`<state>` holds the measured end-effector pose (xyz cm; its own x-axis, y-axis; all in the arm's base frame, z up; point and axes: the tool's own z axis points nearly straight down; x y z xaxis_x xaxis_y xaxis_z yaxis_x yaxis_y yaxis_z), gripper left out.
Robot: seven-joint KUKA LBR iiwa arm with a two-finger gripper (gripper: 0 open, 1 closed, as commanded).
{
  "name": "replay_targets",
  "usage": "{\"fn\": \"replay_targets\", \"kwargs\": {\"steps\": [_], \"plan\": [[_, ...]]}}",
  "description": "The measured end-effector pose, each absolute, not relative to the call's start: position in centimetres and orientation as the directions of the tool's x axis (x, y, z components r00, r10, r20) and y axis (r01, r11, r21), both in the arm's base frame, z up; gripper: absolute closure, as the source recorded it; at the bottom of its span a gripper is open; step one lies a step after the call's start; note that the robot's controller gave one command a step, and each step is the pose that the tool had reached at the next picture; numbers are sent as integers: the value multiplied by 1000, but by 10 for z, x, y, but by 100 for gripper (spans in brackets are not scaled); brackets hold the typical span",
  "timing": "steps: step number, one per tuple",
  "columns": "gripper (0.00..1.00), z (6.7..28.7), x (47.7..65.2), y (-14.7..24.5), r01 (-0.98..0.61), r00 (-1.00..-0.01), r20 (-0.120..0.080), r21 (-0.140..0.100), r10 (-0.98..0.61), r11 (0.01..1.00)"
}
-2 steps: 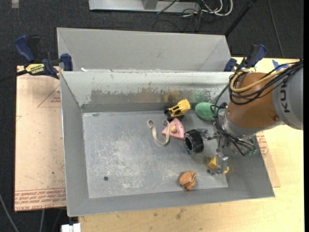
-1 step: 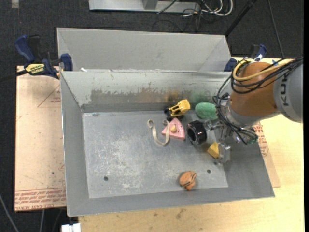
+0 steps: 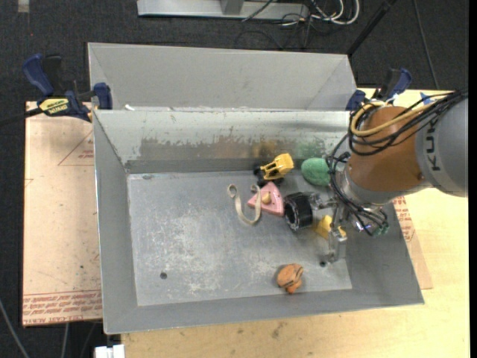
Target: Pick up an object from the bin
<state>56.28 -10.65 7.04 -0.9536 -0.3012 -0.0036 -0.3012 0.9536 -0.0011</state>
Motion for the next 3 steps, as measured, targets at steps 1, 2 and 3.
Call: {"fn": "replay_targets", "kwargs": {"steps": [1, 2, 3], "plan": [[0, 69, 570, -119, -301, -954, 0, 3, -301, 954], [0, 70, 622, -113, -207, -978, -3, 0, -207, 978], [0, 71, 623, -112, -205, -979, -7, 0, -205, 979]]}}
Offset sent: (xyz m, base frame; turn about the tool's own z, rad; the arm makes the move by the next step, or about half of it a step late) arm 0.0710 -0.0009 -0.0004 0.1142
